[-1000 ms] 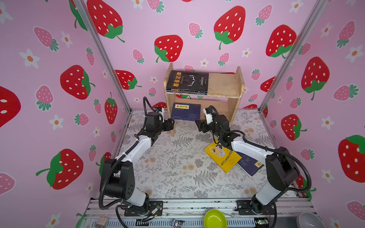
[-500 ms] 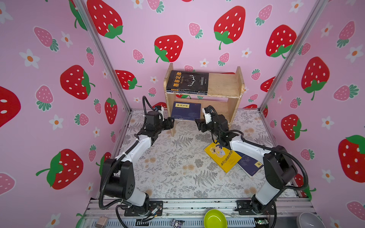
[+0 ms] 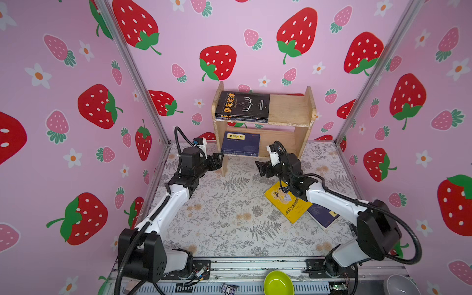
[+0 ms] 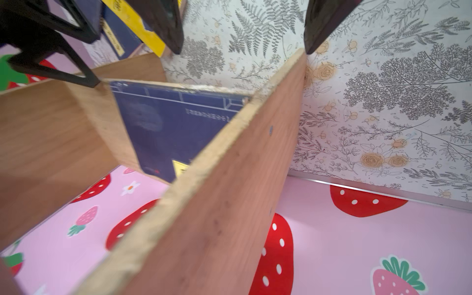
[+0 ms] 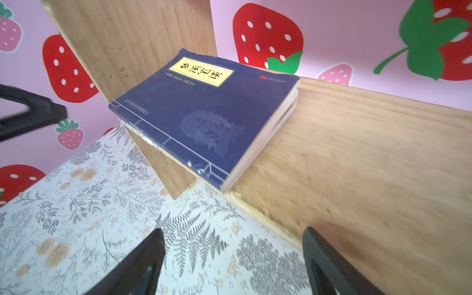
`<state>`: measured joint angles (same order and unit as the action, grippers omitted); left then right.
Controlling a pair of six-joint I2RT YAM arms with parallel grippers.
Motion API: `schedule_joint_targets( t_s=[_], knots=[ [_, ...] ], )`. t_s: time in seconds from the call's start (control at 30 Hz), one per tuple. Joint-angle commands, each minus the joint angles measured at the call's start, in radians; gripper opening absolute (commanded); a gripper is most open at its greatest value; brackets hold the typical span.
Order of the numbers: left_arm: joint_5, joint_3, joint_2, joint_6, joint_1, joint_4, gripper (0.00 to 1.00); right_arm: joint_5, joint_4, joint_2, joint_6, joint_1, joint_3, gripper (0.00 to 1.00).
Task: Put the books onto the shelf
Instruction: 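Withdraw both grippers from the shelf and lower them toward the yellow book, then close both grippers on opposite edges of the yellow cartoon book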
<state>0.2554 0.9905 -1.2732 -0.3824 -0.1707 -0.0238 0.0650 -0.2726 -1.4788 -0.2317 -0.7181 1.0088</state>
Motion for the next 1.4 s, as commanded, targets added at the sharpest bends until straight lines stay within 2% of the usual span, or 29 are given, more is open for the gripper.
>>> schedule_joint_targets(
  t_s=[0.0, 0.1, 0.17, 0.27, 0.37, 0.43, 0.53, 0.6, 0.67, 0.77, 0.83, 0.93, 1.03, 1.17, 1.3, 1.37],
  knots=[
    [0.102, -0.059, 0.088, -0.074, -0.015, 0.043, 0.82, 0.117, 0.153, 0.143, -0.085, -0.001, -0.068, 0.88],
    [0.144, -0.125, 0.149, -0.141, -0.072, 0.045, 0.92, 0.214, 0.242, 0.285, -0.181, 0.000, -0.183, 0.94],
    [0.142, -0.162, 0.168, -0.181, -0.135, 0.047, 0.94, 0.294, 0.307, 0.371, -0.248, 0.009, -0.250, 1.00],
    [0.092, -0.223, 0.170, -0.267, -0.253, 0.009, 0.96, 0.307, 0.419, 0.443, -0.328, 0.086, -0.329, 1.00],
    [0.024, -0.287, 0.130, -0.380, -0.366, -0.093, 0.96, 0.232, 0.502, 0.461, -0.375, 0.251, -0.377, 1.00],
    [-0.016, -0.305, 0.081, -0.436, -0.434, -0.159, 0.96, 0.172, 0.497, 0.465, -0.384, 0.365, -0.411, 1.00],
    [-0.069, -0.262, -0.025, -0.467, -0.527, -0.182, 0.96, 0.055, 0.439, 0.442, -0.386, 0.549, -0.445, 1.00],
    [-0.096, -0.210, -0.113, -0.468, -0.579, -0.178, 0.96, -0.075, 0.377, 0.376, -0.374, 0.672, -0.444, 1.00],
    [-0.106, -0.163, -0.197, -0.486, -0.611, -0.185, 0.96, -0.142, 0.337, 0.296, -0.347, 0.725, -0.418, 0.99],
    [-0.097, -0.118, -0.314, -0.538, -0.634, -0.233, 0.95, -0.292, 0.240, 0.218, -0.248, 0.730, -0.402, 0.93],
    [-0.096, -0.109, -0.374, -0.588, -0.636, -0.267, 0.95, -0.390, 0.167, 0.209, -0.225, 0.727, -0.425, 0.92],
    [-0.110, -0.104, -0.425, -0.644, -0.637, -0.289, 0.95, -0.407, 0.156, 0.191, -0.213, 0.723, -0.439, 0.91],
    [-0.112, -0.080, -0.449, -0.645, -0.636, -0.245, 0.95, -0.440, 0.152, 0.170, -0.200, 0.688, -0.457, 0.87],
    [-0.112, -0.074, -0.449, -0.644, -0.619, -0.204, 0.95, -0.398, 0.137, 0.104, -0.196, 0.584, -0.479, 0.85],
    [-0.112, -0.114, -0.415, -0.660, -0.593, -0.207, 0.95, -0.389, 0.108, 0.040, -0.238, 0.496, -0.483, 0.79],
    [-0.149, -0.138, -0.392, -0.664, -0.579, -0.189, 0.95, -0.358, 0.113, 0.021, -0.257, 0.427, -0.473, 0.77]
  ],
)
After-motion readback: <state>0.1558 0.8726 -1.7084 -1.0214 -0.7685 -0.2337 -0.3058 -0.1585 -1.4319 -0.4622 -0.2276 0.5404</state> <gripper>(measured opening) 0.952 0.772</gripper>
